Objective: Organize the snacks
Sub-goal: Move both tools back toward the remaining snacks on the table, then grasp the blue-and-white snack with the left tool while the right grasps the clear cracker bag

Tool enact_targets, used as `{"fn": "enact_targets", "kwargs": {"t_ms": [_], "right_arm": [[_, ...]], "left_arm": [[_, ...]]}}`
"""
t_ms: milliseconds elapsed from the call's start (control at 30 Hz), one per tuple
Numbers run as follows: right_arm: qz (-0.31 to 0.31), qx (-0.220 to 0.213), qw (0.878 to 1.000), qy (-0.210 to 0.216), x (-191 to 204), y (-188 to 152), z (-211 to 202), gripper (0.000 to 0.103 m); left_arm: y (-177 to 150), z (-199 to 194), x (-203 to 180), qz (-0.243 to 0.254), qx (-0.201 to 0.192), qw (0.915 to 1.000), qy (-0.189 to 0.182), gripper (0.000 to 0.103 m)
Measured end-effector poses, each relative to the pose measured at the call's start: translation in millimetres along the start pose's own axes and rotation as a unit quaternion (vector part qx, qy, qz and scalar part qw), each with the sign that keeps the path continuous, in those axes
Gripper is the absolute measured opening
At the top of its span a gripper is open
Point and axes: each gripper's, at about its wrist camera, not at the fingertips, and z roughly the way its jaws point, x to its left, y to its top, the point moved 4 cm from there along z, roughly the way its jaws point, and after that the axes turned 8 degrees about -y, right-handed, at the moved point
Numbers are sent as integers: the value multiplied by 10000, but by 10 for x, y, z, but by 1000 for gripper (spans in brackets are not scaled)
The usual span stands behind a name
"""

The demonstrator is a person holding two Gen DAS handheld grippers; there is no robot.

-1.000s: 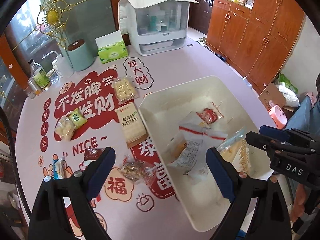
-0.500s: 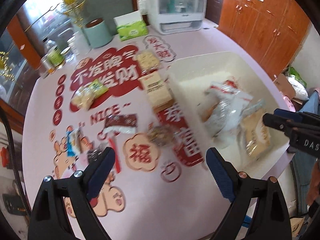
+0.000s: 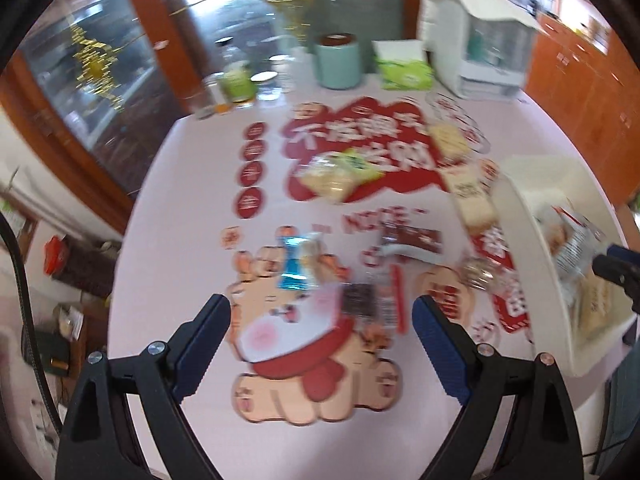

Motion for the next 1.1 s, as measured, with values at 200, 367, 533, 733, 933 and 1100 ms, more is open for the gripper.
{"fn": "enact_targets", "kwargs": {"t_ms": [200,367,533,733,933,1100], "right_arm": [[-393,20,9992,30,511,136,74,45],[-841,-132,9963,67,939,371,150,54],[-1199,-425,9917,180,1332,714,278,56],[-1492,-621,9863,322,1749,1197,747,56],[-1603,-348,9856,411,1967,1531,1395,56],[-1635,22,9834,781,2127,1637,1848,56]], "left_arm": [[59,-6,567,-266,-106,9994,169,92],[169,201,844,-453,-36,9990,19,92],[258,652,971,-735,243,9966,-294,92],[307,1255,1013,-1006,562,9924,-431,92],[259,1814,895,-1171,841,9889,-359,92],[162,2145,783,-1211,985,9875,-228,92]]}}
